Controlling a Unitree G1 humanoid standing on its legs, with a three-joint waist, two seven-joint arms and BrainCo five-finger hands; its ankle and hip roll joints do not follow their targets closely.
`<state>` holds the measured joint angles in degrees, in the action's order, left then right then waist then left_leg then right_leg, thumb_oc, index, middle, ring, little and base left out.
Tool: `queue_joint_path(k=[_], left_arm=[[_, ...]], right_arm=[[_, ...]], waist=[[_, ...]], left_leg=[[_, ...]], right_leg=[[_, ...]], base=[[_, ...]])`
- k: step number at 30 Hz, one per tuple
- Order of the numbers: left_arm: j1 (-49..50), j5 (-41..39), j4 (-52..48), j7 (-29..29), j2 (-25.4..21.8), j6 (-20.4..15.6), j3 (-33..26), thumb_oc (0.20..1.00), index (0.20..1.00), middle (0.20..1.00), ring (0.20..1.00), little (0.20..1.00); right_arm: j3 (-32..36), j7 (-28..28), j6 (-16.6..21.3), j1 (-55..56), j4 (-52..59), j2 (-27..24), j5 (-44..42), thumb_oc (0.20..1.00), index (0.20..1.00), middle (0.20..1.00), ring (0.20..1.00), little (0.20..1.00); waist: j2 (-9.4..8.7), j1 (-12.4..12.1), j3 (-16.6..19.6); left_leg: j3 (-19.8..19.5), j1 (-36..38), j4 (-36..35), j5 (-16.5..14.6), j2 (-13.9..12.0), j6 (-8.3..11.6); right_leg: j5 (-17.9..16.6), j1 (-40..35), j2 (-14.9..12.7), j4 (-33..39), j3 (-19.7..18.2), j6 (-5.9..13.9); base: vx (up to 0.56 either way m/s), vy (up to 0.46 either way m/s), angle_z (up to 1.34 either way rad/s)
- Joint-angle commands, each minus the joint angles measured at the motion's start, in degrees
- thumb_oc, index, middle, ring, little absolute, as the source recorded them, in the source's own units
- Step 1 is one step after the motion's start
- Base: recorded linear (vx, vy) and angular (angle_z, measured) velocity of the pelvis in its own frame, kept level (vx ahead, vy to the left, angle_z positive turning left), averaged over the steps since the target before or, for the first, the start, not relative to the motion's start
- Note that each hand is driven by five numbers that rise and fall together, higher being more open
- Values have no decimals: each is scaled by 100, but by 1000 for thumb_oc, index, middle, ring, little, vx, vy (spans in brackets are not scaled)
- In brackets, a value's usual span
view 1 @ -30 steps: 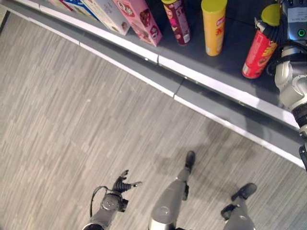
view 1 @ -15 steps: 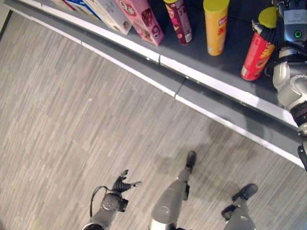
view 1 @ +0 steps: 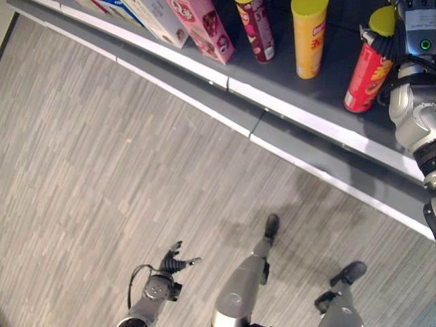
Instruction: Put the goods on the table back onto the shelves and tidy them up.
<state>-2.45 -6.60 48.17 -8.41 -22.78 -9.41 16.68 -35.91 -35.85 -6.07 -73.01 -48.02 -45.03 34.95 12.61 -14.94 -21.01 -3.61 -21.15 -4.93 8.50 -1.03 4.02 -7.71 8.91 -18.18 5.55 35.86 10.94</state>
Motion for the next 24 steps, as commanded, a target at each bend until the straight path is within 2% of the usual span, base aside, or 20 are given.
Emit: queue_joint_path(k=[1,24], left_arm=[[-116,-237,150,-121,-284,-62,463,1000,1000,1000,1000,1000],[-154,-207,201,-156,-310,-72,474,1000,1000,1000,1000,1000]], right_arm=[[-471,-226,-9,-824,-96,-161,-78,200,200,200,200,200],[-506,-332,-98,-1001,-111,-237,-55,200,200,200,200,200]], waist=[[-87,-279,14],[-115,-276,-6]], left_leg=[[534,177,73,-333,-21,277],[539,152,131,-370,-28,254]], right_leg=[[455,363,-424,-1118,-464,292],[435,420,-426,-1156,-492,301]], base=[[0,0,0],[0,0,0]])
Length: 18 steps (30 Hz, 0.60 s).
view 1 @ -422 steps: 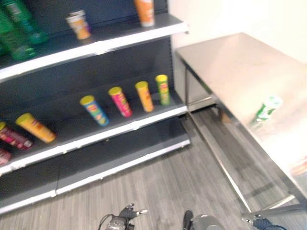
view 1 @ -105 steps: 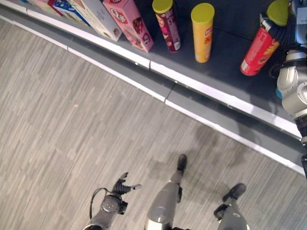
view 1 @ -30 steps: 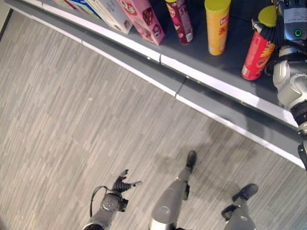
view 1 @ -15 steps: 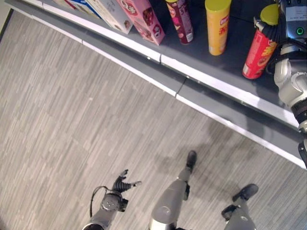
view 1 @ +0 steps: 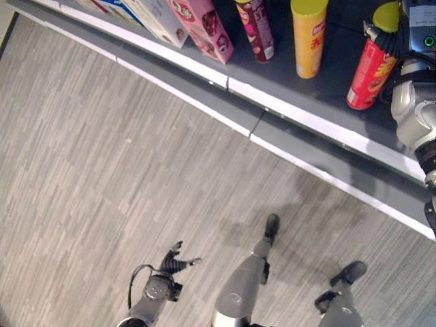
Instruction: Put the goods on the table back onto the shelves and tidy them up.
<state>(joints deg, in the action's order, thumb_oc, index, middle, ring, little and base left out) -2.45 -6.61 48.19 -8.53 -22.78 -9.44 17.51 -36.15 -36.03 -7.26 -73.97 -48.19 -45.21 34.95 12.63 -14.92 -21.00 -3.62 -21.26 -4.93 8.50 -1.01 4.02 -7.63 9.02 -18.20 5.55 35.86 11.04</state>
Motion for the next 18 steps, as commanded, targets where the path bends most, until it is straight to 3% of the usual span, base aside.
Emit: queue_joint_path(k=[1,5,6,8,9,18], left_arm=[[-156,-214,175,-142,-310,-71,397,1000,1000,1000,1000,1000],[-145,-209,144,-148,-321,-61,390,1000,1000,1000,1000,1000],[-145,-202,138,-145,-321,-61,392,1000,1000,1000,1000,1000],[-138,-194,183,-146,-315,-54,394,1000,1000,1000,1000,1000],[-139,-193,200,-149,-311,-52,402,1000,1000,1000,1000,1000],[-189,-205,151,-162,-301,-51,427,1000,1000,1000,1000,1000]], right_arm=[[-485,-312,28,-911,-98,-216,-68,200,200,200,200,200],[-514,-309,11,-916,-76,-244,-56,200,200,200,200,200],[-508,-310,0,-915,-80,-243,-48,351,351,351,351,351],[-490,-327,-15,-917,-82,-225,-42,950,950,950,950,950],[-481,-337,-21,-910,-84,-207,-46,1000,1000,1000,1000,1000],[-435,-353,-36,-860,-80,-139,-41,1000,1000,1000,1000,1000]], waist=[[-117,-279,-5],[-129,-281,-3],[-126,-282,-5],[-127,-285,-9],[-129,-279,-10],[-131,-263,-32]], left_leg=[[536,165,129,-371,-31,253],[532,173,125,-371,-30,252],[532,172,127,-371,-30,251],[533,171,133,-375,-31,249],[535,171,140,-379,-29,246],[555,156,149,-384,-25,244]], right_leg=[[427,413,-424,-1153,-493,292],[423,412,-425,-1156,-487,292],[421,416,-423,-1160,-487,292],[420,426,-424,-1172,-501,291],[417,434,-424,-1181,-514,290],[416,452,-425,-1183,-524,292]], base=[[0,0,0],[0,0,0],[0,0,0],[0,0,0],[0,0,0],[0,0,0]])
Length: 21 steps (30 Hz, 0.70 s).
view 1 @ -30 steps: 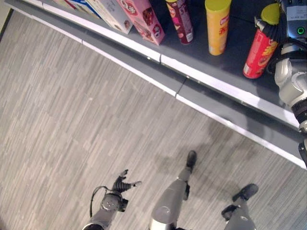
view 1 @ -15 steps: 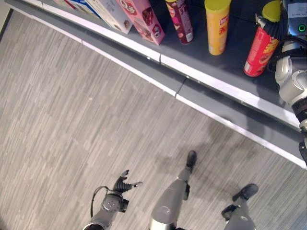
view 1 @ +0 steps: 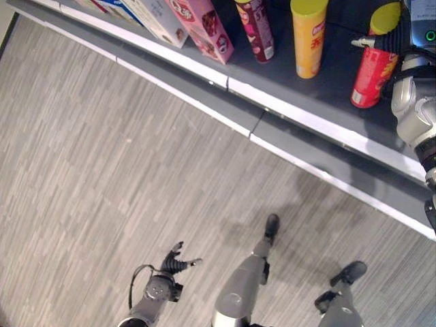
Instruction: Put the goods on the table back onto the shelves and tidy them up.
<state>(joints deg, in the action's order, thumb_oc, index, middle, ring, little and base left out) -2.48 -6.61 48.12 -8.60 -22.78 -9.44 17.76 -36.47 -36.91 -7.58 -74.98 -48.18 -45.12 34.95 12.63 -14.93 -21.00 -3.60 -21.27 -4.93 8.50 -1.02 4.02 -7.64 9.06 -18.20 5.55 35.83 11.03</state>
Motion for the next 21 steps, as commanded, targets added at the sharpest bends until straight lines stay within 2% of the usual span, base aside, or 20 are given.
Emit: queue_joint_path(k=[1,10,16,21], left_arm=[[-186,-196,167,-157,-299,-51,397,1000,1000,1000,1000,1000],[-313,-128,176,-209,-226,24,470,1000,1000,1000,1000,1000],[-403,-102,131,-216,-138,114,528,1000,1000,1000,1000,1000],[-405,-37,169,-232,-80,204,511,1000,1000,1000,1000,1000]], right_arm=[[-396,-272,-12,-754,-74,-145,-46,1000,1000,1000,1000,1000],[32,-513,-103,-319,326,92,-65,1000,1000,1000,1000,1000],[530,-688,-189,351,841,410,16,1000,1000,1000,1000,1000],[785,-693,-99,897,1422,683,85,1000,1000,1000,1000,1000]], waist=[[-136,-258,-36],[-259,-157,-23],[-429,-42,-24],[-590,33,-1]], left_leg=[[556,161,148,-388,-27,246],[584,216,229,-460,-79,248],[614,299,281,-493,-180,273],[670,447,246,-474,-283,308]], right_leg=[[414,444,-423,-1177,-518,295],[401,359,-380,-1143,-567,284],[361,248,-309,-1058,-599,253],[316,122,-227,-950,-623,234]], base=[[0,0,0],[-24,0,0],[-52,-14,0],[-59,-7,-7]])
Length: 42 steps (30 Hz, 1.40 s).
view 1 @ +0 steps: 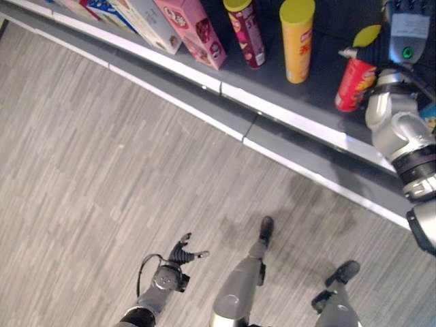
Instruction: Put the goods on the table back onto the shelves and tidy them up.
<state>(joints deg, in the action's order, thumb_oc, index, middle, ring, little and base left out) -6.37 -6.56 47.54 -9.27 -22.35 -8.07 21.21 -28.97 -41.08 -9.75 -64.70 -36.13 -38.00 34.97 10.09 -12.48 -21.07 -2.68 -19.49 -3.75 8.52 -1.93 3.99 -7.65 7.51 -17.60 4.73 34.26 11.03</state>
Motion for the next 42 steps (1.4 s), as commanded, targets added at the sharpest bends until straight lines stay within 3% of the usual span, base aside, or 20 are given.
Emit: queue_joint_path(k=[1,7,10,12,13,14,15,16,19,22,23,24,28,30,33,37,40,42], left_arm=[[-13,10,267,-162,-62,99,158,1000,1000,1000,1000,1000],[18,168,444,-162,70,226,62,1000,1000,1000,1000,1000],[98,391,686,-133,230,314,-141,1000,1000,1000,1000,1000],[169,486,726,-132,260,338,-185,1000,1000,1000,1000,1000],[211,635,777,-125,310,379,-255,1000,1000,1000,1000,1000],[328,765,920,-63,343,441,-451,1000,1000,1000,1000,1000],[338,767,918,-63,342,441,-442,1000,1000,1000,1000,1000],[424,1035,1143,126,349,478,-613,1000,1000,1000,1000,1000],[509,1212,1512,337,353,465,-871,1000,1000,1000,1000,1000],[585,1297,1701,444,357,414,-1029,1000,1000,1000,1000,1000],[587,1297,1701,443,359,413,-1025,1000,1000,1000,1000,1000],[575,1324,1772,502,372,353,-1049,1000,1000,1000,1000,1000],[518,1313,1799,571,361,295,-1069,1000,1000,1000,1000,1000],[384,1225,1742,591,292,267,-1059,1000,1000,1000,1000,1000],[341,1239,1676,643,237,268,-1027,1000,1000,1000,1000,1000],[334,1141,1440,784,121,251,-1047,1000,1000,1000,1000,1000],[414,1083,1295,829,51,231,-1096,1000,1000,1000,1000,1000],[520,1034,1209,858,-27,205,-1172,1000,1000,1000,1000,1000]], right_arm=[[132,-277,172,71,367,93,75,1000,1000,1000,1000,1000],[289,-65,469,820,1080,496,27,1000,1000,1000,1000,1000],[358,508,1119,1778,1827,818,-580,1000,1000,1000,1000,1000],[384,758,1306,2131,2183,853,-817,1000,1000,1000,1000,1000],[433,1162,1563,2556,2473,942,-1325,1000,1000,1000,1000,1000],[579,1912,2014,3362,2988,1036,-2605,1000,1000,1000,1000,1000],[595,1931,2002,3389,3017,1026,-2617,1000,1000,1000,1000,1000],[596,2953,2284,4165,3356,898,-3774,1000,1000,1000,1000,1000],[487,4235,2338,5048,3571,733,-5144,1000,1000,1000,1000,1000],[441,5011,2234,5706,3734,470,-5778,1000,1000,1000,1000,1000],[446,5013,2231,5714,3740,466,-5780,1000,1000,1000,1000,1000],[523,5262,2146,6074,3678,386,-5929,1000,1000,1000,1000,1000],[735,5459,2116,6449,3761,125,-5830,1000,1000,1000,1000,1000],[1045,5452,2140,6646,3889,-121,-5768,1000,1000,1000,1000,1000],[1478,5568,2109,6956,4153,-269,-5943,1000,1000,1000,1000,1000],[2334,5477,2178,7154,4484,-837,-5808,1000,1000,1000,1000,1000],[2702,5438,2207,7192,4654,-1195,-5713,1000,1000,1000,1000,1000],[3228,5369,2245,7353,4817,-1610,-5655,1000,1000,1000,1000,1000]], waist=[[-392,-183,27],[-591,-83,158],[-828,98,358],[-883,136,419],[-961,218,494],[-1083,389,615],[-1085,384,629],[-1172,562,798],[-1247,795,1023],[-1312,991,1218],[-1311,983,1221],[-1341,1156,1281],[-1381,1392,1261],[-1400,1641,1091],[-1398,1749,1079],[-1338,1853,1306],[-1391,1788,1421],[-1504,1785,1557]], left_leg=[[604,331,99,-461,-224,322],[660,607,43,-463,-318,349],[800,926,18,-521,-404,361],[833,1005,7,-537,-412,359],[886,1086,-10,-548,-411,355],[1027,1193,-1,-506,-381,294],[1026,1191,-7,-502,-376,291],[1146,1356,-36,-546,-366,283],[1333,1613,-60,-640,-332,277],[1523,1859,-100,-747,-269,221],[1529,1860,-101,-748,-268,220],[1620,1989,-121,-817,-211,149],[1861,2188,-125,-914,-179,63],[2186,2350,-125,-934,-299,30],[2396,2438,-125,-930,-429,64],[2852,2394,-76,-833,-914,313],[3108,2392,-41,-719,-1109,424],[3350,2357,104,-621,-1337,585]], right_leg=[[309,221,-273,-842,-454,231],[348,-15,-210,-812,-443,193],[353,-243,-135,-755,-479,180],[351,-300,-123,-737,-503,180],[343,-365,-117,-714,-510,185],[235,-415,-143,-681,-485,130],[229,-416,-146,-673,-483,133],[234,-495,-136,-647,-536,151],[253,-587,-106,-599,-706,167],[140,-612,-132,-588,-934,232],[139,-608,-133,-589,-941,233],[21,-551,-182,-673,-1125,278],[-169,-318,-256,-991,-1470,334],[-256,-8,-280,-1497,-1637,354],[-300,40,-375,-1563,-1654,352],[-681,-174,-954,-1395,-1299,397],[-841,-301,-1151,-1270,-1000,397],[-805,-504,-1056,-1005,-863,397]], base=[[-45,-14,-13],[-14,-13,-5],[24,0,-9],[47,6,-12],[44,51,-13],[24,50,-15],[62,85,-21],[100,76,-24],[110,100,-32],[94,84,-51],[74,98,-51],[63,108,-53],[24,80,-41],[-42,22,-73],[-28,-73,-84],[-41,-265,-57],[-39,-237,-80],[-41,-489,-93]])
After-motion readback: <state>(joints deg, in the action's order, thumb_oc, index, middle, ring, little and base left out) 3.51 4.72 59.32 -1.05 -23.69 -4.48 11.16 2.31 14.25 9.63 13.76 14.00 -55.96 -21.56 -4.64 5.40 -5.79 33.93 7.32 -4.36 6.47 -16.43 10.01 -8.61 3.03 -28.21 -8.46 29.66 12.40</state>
